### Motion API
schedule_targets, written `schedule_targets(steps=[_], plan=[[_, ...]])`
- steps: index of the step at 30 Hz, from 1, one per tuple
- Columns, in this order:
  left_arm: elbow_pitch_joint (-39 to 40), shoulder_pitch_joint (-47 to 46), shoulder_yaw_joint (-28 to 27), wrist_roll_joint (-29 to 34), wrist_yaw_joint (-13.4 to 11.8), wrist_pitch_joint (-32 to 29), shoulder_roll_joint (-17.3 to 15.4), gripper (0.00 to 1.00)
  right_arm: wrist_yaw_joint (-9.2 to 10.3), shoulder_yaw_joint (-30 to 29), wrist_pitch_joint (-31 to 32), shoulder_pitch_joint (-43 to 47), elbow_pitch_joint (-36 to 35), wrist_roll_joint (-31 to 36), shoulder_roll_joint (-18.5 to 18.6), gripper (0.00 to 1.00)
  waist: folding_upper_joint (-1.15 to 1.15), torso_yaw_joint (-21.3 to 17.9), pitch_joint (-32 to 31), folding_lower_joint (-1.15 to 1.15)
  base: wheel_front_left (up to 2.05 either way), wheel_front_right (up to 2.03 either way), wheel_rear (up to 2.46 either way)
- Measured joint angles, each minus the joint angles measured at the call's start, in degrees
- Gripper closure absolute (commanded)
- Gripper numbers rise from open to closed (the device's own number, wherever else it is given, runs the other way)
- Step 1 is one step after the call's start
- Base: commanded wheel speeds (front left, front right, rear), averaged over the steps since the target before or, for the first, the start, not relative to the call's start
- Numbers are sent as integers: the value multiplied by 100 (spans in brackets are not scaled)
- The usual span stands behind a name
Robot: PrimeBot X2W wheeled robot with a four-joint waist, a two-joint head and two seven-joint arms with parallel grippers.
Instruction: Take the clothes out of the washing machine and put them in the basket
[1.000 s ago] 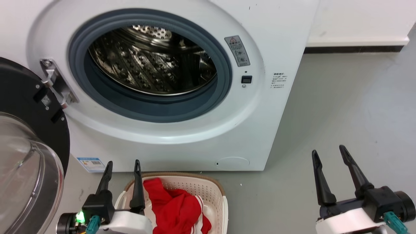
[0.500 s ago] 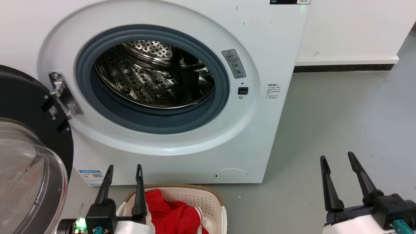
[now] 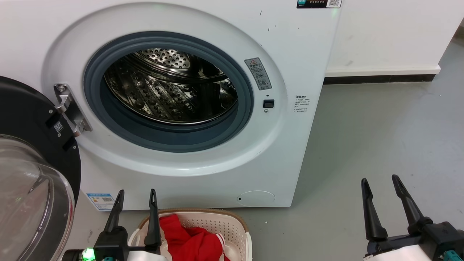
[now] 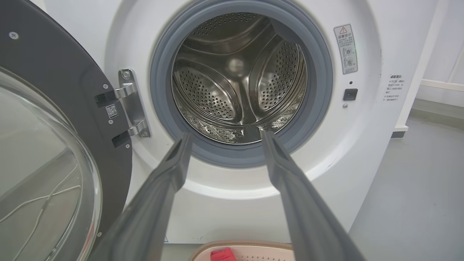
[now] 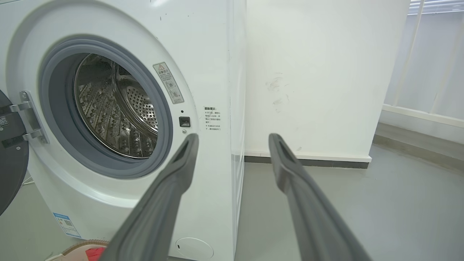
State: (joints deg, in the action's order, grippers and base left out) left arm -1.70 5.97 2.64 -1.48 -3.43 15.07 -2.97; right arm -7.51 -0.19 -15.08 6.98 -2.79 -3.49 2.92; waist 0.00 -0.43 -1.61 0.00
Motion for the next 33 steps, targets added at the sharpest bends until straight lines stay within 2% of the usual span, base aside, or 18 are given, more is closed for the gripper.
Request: schedule_targets(steps=[11,12,19,33], plan=[[-75,-1,-42,41,15,0,1,0,0,-3,0,0,4,-7,0,0,0,-1,-8,0,0,0,0],[-85,-1,-44,44,14,1,1,100,0,-3,0,0,10,-7,0,100,0,-3,-9,0,0,0,0],[-447,115,-38,-10,18,-45,4,100,-1,16,20,70,359,-34,-1,100,0,-3,-9,1,0,0,0],[-613,-8,-175,-1636,197,-437,7,100,-1,31,309,-28,602,-1713,57,100,0,2,12,1,0,0,0]])
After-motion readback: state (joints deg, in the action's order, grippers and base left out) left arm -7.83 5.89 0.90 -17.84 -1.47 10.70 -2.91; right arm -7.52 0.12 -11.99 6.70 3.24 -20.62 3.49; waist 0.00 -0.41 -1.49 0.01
